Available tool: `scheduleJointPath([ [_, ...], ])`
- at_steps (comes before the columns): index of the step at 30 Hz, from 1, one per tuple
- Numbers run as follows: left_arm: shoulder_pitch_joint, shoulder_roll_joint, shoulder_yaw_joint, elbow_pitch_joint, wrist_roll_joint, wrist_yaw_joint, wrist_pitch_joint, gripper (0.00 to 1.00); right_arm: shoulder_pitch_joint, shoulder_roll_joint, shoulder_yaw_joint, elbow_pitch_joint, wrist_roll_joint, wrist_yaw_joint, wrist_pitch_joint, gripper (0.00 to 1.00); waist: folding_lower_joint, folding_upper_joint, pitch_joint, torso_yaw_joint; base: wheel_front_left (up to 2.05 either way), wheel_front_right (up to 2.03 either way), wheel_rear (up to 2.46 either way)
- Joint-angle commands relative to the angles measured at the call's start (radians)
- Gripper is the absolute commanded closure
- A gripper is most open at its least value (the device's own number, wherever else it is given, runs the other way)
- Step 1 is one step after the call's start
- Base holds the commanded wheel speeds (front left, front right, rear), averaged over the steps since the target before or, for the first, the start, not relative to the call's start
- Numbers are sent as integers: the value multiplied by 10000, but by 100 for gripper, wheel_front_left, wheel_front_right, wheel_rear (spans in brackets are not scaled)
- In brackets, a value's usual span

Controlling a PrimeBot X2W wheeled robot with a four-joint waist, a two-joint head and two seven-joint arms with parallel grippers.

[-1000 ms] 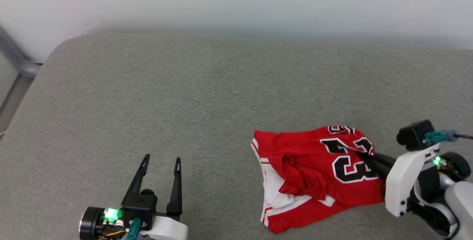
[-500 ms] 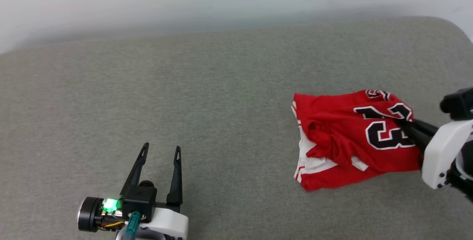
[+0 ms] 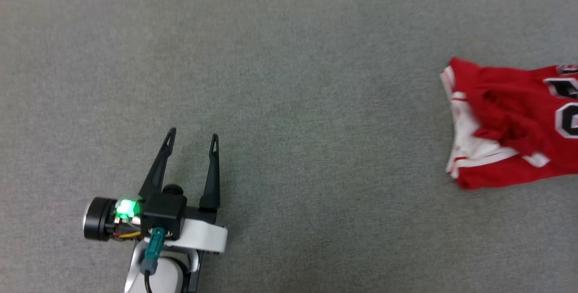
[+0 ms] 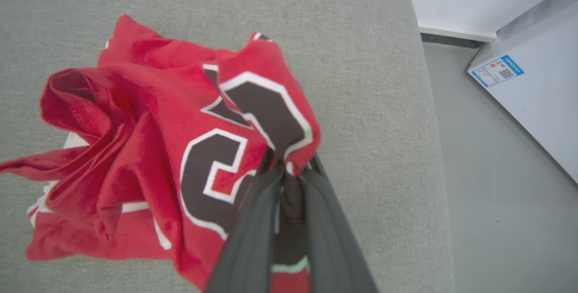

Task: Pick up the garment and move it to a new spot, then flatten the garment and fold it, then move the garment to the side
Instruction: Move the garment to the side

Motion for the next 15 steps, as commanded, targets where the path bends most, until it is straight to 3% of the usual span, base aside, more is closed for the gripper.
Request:
scheduleJointPath([
  [1,-169,69,-13,-53,44,-56,-21,0,-253,-63,-120,143,-87,-12,-55,100,-1,0,453,153,0,0,0],
  [6,-607,110,-110,-232,96,-111,-21,0,-797,-453,-761,1142,-658,-12,-74,100,-1,0,1077,379,0,0,0],
  [15,-1018,116,-240,-356,108,-74,-21,0,-1996,-526,-2089,2964,-1859,-15,9,100,-1,0,1604,647,0,0,0],
])
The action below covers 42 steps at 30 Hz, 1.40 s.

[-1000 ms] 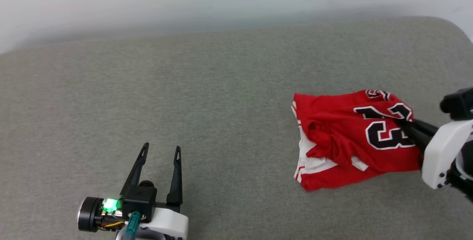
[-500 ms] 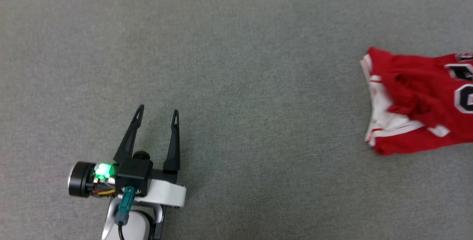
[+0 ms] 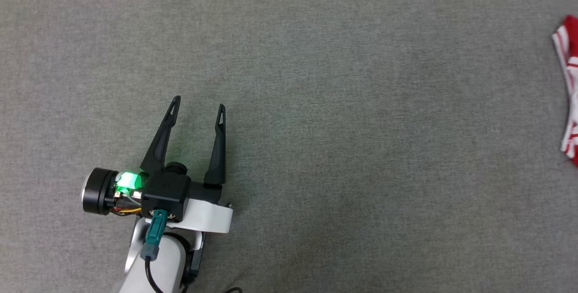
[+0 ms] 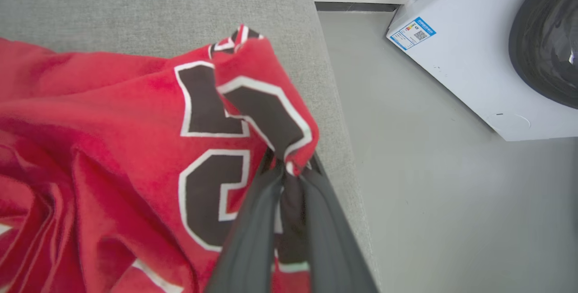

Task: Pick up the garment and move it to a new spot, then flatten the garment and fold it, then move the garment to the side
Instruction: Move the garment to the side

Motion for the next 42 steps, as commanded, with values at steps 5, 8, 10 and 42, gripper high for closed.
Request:
scheduleJointPath([
  [5,-101,5,-21,-80,-38,82,-21,0,-406,108,-502,540,-688,-19,-191,100,-2,0,52,146,0,0,0],
  [8,82,30,-29,39,-112,134,-21,0,-465,619,-875,649,-1476,-18,-864,0,-2,0,-321,201,0,0,0],
  [10,300,30,-1,128,-195,203,-21,0,-230,917,-880,363,-1972,-18,-1625,0,-2,0,-868,245,0,0,0],
  [42,2750,-220,789,929,-889,160,-21,0,4535,5905,13,-4731,-3354,-18,-7174,0,-2,0,-4704,1358,0,0,0],
])
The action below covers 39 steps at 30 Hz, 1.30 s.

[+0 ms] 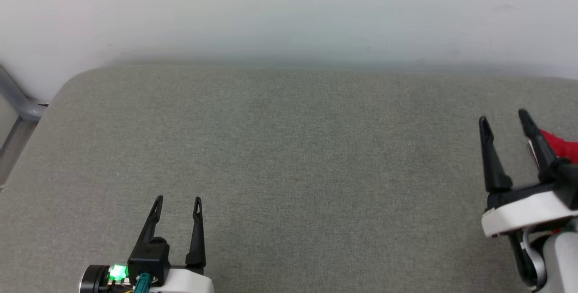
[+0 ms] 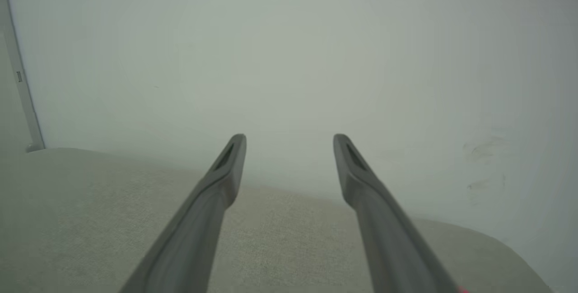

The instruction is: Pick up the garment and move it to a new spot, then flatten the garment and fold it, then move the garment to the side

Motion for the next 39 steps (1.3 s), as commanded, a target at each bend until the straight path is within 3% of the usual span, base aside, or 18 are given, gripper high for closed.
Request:
scheduleJointPath([
  [1,77,-12,25,28,10,-45,-21,0,195,36,11,-49,15,-16,-35,0,2,-1,-149,75,0,0,0],
  [19,642,-92,197,-63,-27,-393,-21,0,3112,1223,-543,-1009,399,-13,-74,0,2,-1,-762,-195,0,0,0],
  [39,860,-160,290,-158,70,-680,-21,0,4245,1581,-562,-1415,511,-13,22,0,2,-1,-852,-320,0,0,0],
])
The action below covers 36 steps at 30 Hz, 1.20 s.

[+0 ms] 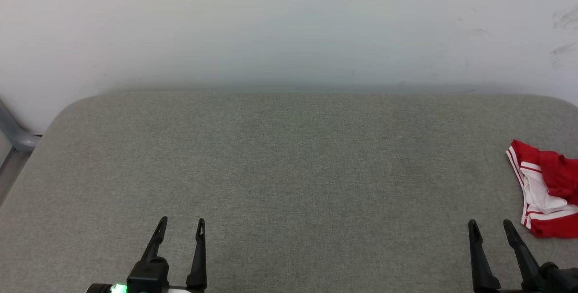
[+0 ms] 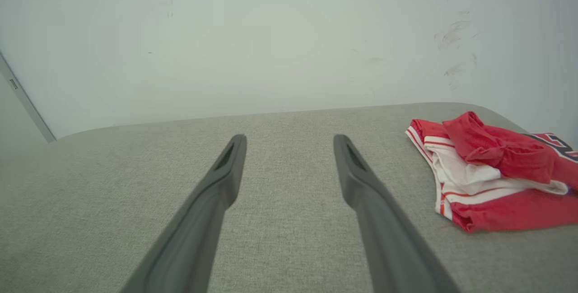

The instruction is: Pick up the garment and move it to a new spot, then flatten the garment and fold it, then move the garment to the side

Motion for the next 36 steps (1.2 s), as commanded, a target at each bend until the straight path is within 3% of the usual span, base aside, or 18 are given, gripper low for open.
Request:
scheduleJointPath([
  [1,52,-31,36,-32,67,0,-21,0,117,44,-22,-52,28,-9,7,0,0,0,1,10,0,0,0],
  [6,60,-59,60,-60,64,-39,-21,0,154,67,-47,-7,42,-9,13,0,0,0,-1,42,0,0,0],
  [7,0,-52,27,-25,33,-22,0,100,16,29,-42,12,3,0,0,100,0,0,-1,42,0,0,0],
  [11,122,-116,-44,337,-32,-25,51,100,52,48,-11,378,25,2,8,100,0,0,0,42,0,0,0],
  [36,-636,-208,574,797,-4794,-682,1031,100,-872,35,-68,899,4353,0,1066,100,0,0,105,-33,0,0,0],
])
